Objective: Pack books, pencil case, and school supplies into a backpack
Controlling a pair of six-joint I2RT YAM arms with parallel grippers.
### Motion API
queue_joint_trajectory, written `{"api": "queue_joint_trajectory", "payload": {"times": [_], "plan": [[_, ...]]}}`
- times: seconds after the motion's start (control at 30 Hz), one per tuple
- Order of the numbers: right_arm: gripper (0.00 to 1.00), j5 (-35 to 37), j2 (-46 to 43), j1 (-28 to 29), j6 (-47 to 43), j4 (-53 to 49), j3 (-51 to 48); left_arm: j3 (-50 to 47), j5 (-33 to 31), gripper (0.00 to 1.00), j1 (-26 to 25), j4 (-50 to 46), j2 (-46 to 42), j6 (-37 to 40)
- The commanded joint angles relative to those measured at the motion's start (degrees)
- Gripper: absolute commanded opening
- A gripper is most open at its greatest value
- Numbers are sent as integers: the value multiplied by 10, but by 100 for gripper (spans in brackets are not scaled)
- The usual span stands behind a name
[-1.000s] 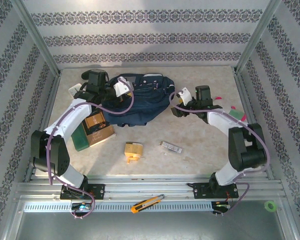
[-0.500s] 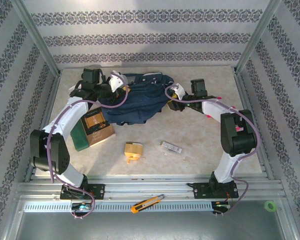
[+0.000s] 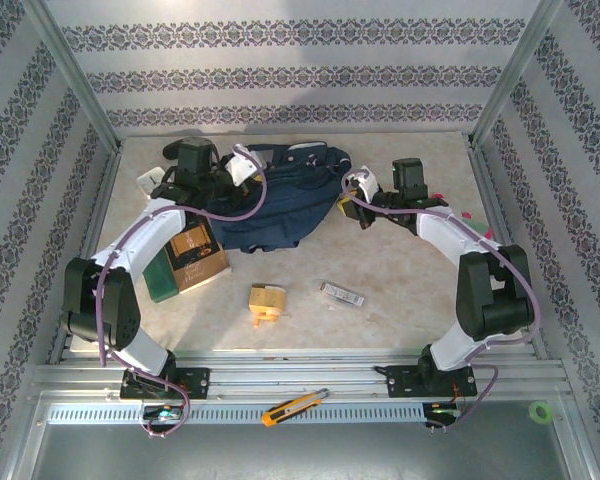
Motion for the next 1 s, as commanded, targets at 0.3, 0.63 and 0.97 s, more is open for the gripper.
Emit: {"api": "queue_joint_trajectory", "payload": {"times": [0.3, 0.63, 0.97], "plan": [[0, 10, -77, 110, 114, -141, 22, -31, -268, 0, -112, 155, -4, -192], [0, -16, -115, 118, 332, -157, 6, -23, -384, 0, -196, 153, 42, -266], [0, -37, -132, 147, 473, -59, -40, -26, -357, 0, -207, 201, 66, -407]]}}
